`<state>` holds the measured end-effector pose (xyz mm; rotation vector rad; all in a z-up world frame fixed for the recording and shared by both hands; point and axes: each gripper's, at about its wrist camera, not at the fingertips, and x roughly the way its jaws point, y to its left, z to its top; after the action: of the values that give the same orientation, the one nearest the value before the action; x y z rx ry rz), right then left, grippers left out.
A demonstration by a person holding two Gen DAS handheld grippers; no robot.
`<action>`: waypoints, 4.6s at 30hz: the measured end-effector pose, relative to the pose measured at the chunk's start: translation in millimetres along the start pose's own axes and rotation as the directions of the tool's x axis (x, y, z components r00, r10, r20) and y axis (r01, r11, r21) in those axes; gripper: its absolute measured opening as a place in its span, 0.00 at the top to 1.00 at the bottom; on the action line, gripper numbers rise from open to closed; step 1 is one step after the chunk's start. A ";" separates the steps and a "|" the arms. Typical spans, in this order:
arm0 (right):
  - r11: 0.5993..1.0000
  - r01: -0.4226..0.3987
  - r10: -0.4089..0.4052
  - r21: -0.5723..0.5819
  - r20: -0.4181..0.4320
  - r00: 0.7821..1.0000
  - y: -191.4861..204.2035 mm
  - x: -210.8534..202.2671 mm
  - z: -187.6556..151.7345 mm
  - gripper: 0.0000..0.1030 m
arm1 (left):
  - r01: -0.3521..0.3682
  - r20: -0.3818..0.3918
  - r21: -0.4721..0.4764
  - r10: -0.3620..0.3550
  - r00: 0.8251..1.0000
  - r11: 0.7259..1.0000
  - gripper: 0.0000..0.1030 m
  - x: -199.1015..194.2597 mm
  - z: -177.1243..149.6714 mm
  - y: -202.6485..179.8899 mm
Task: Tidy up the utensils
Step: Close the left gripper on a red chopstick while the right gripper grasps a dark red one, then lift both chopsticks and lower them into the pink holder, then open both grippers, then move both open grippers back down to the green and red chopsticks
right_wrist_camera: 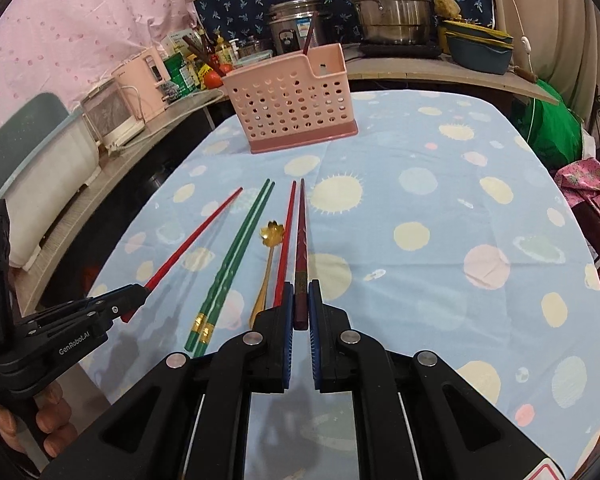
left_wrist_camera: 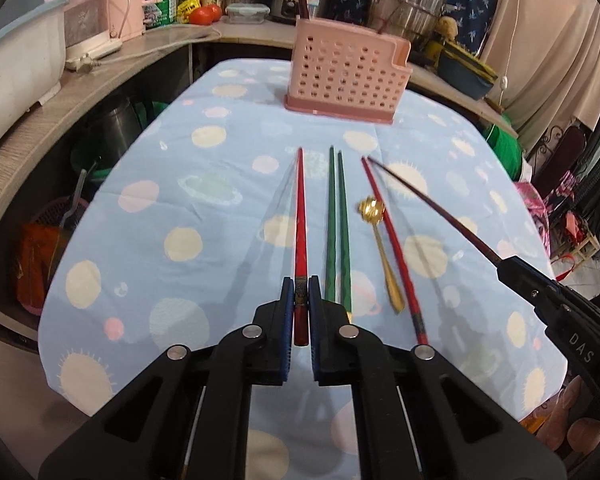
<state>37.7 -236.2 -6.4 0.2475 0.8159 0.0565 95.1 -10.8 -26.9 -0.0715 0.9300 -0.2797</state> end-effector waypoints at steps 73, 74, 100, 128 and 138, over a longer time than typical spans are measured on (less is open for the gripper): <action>0.993 -0.097 0.073 0.065 0.300 0.951 -13.0 92.5 302.9 0.93 | -0.004 0.441 -0.014 0.010 0.897 1.000 0.93 17.6 337.4 -26.6; 0.993 -0.096 0.072 0.066 0.297 0.952 -13.2 93.8 302.5 0.92 | -0.004 0.438 -0.017 0.011 0.899 1.000 0.93 19.6 337.2 -26.2; 0.993 -0.098 0.074 0.070 0.290 0.954 -10.6 33.7 244.8 0.76 | -0.027 0.430 -0.030 0.037 0.902 0.999 0.59 -25.9 273.0 -22.4; 0.998 -0.030 0.027 -0.049 -0.067 0.997 13.5 32.6 -2.4 0.76 | -0.067 0.083 -0.015 0.068 0.994 0.998 0.59 9.0 50.5 7.5; 0.996 -0.022 0.008 -0.086 -0.154 0.988 22.5 51.4 -48.1 0.76 | -0.063 -0.015 -0.014 0.063 0.998 0.998 0.59 25.6 4.6 13.7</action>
<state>39.0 -197.4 -69.3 0.1683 0.9629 0.1262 116.1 -4.8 -46.7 -0.0536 0.9468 -0.2150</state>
